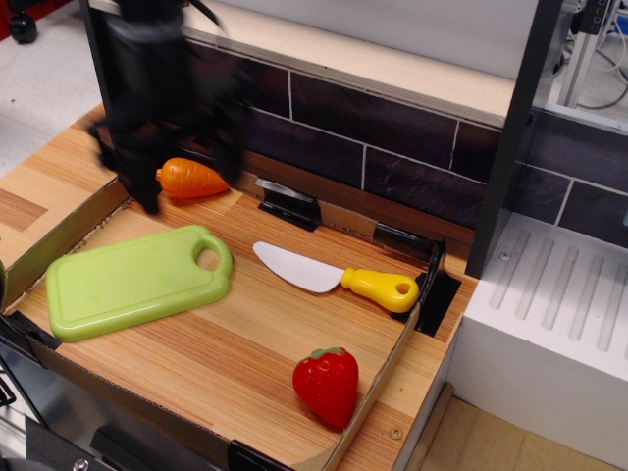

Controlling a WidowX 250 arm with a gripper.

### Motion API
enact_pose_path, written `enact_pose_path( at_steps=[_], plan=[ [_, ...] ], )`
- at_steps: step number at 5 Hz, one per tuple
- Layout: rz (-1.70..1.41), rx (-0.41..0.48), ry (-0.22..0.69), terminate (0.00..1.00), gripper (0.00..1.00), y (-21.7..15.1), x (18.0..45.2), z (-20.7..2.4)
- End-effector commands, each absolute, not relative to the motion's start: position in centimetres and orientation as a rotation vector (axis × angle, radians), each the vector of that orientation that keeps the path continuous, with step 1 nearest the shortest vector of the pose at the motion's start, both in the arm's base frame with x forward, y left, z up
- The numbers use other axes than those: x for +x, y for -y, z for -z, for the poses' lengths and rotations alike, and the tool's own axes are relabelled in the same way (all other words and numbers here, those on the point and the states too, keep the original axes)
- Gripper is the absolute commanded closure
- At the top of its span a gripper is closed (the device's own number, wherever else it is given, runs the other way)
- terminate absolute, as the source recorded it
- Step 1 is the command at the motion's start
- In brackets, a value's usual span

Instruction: Put knife on cutting board

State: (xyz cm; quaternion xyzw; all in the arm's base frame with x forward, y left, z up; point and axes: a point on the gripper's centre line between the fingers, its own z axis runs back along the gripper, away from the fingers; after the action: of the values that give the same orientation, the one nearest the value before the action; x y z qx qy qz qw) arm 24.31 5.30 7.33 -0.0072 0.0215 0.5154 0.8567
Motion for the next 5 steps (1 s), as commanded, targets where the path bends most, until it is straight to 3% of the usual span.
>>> enact_pose_path(
  at_steps=[1,5],
  plan=[
    [-1.108,-0.082,0.118,0.0,0.0,-1.4,26.8,-7.3],
    [-1.263,-0.065,0.035,0.0,0.0,4.0,29.7,-3.2]
  ],
)
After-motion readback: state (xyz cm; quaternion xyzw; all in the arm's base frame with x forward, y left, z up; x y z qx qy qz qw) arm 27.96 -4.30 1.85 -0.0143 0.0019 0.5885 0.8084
